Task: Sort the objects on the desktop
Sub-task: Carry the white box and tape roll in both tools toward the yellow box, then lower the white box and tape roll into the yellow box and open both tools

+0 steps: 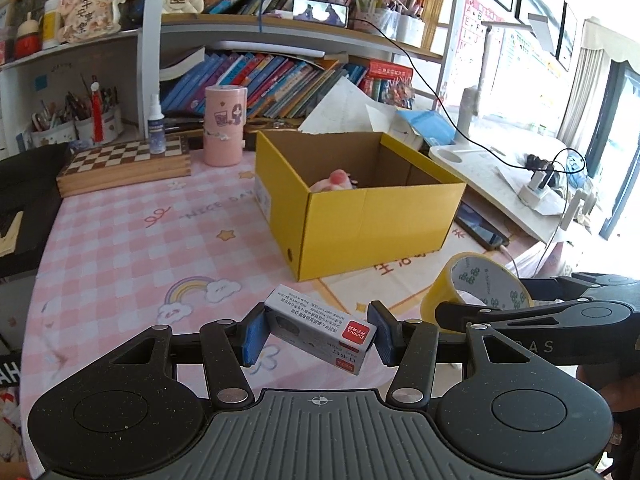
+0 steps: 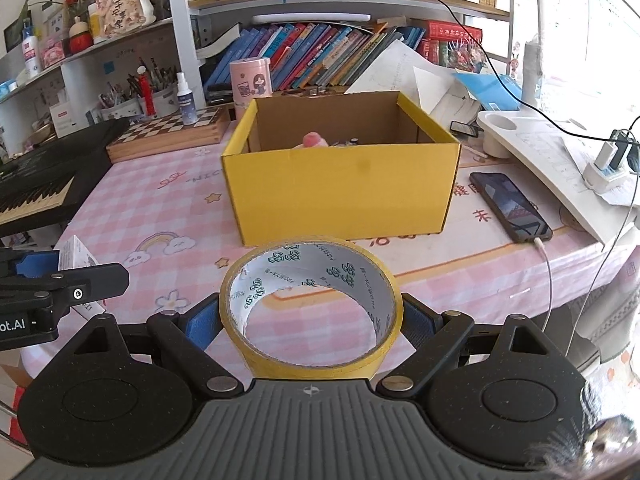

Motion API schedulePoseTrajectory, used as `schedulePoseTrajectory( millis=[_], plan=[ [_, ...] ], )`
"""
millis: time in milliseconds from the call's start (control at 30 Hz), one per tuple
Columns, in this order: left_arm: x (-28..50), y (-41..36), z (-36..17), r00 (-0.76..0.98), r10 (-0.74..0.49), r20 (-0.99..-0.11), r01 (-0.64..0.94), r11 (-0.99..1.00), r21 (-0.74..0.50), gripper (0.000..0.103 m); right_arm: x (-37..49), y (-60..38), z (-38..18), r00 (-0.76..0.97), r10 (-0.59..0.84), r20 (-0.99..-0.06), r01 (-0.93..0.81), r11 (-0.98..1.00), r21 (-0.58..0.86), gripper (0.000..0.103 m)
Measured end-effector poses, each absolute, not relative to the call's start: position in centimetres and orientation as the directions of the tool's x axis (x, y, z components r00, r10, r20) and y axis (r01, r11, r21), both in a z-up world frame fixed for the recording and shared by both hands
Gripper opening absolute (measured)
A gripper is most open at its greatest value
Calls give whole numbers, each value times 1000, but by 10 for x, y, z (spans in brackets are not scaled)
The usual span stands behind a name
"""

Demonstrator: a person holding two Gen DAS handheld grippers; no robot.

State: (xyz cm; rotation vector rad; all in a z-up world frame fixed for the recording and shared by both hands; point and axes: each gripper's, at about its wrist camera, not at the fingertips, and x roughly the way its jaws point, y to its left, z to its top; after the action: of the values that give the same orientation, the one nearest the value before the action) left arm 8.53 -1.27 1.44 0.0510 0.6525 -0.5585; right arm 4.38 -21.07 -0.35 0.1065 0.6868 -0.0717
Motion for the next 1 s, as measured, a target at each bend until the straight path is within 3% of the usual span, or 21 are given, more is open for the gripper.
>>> schedulePoseTrajectory(
  millis=[233,667,1000],
  plan=[
    [101,-42,19,662,-475,-579,517,849,-106,52,59,-239,1,787,-32,-616,99,992,75,89],
    [155,-113,43,724,-479,-497,536,844,-33,52,103,-311,53,889,-78,-452,108,993,42,89],
    [207,-167,33,750,-430,-503,500,866,4,52,174,-341,78,920,19,-391,4,998,56,89]
  ],
)
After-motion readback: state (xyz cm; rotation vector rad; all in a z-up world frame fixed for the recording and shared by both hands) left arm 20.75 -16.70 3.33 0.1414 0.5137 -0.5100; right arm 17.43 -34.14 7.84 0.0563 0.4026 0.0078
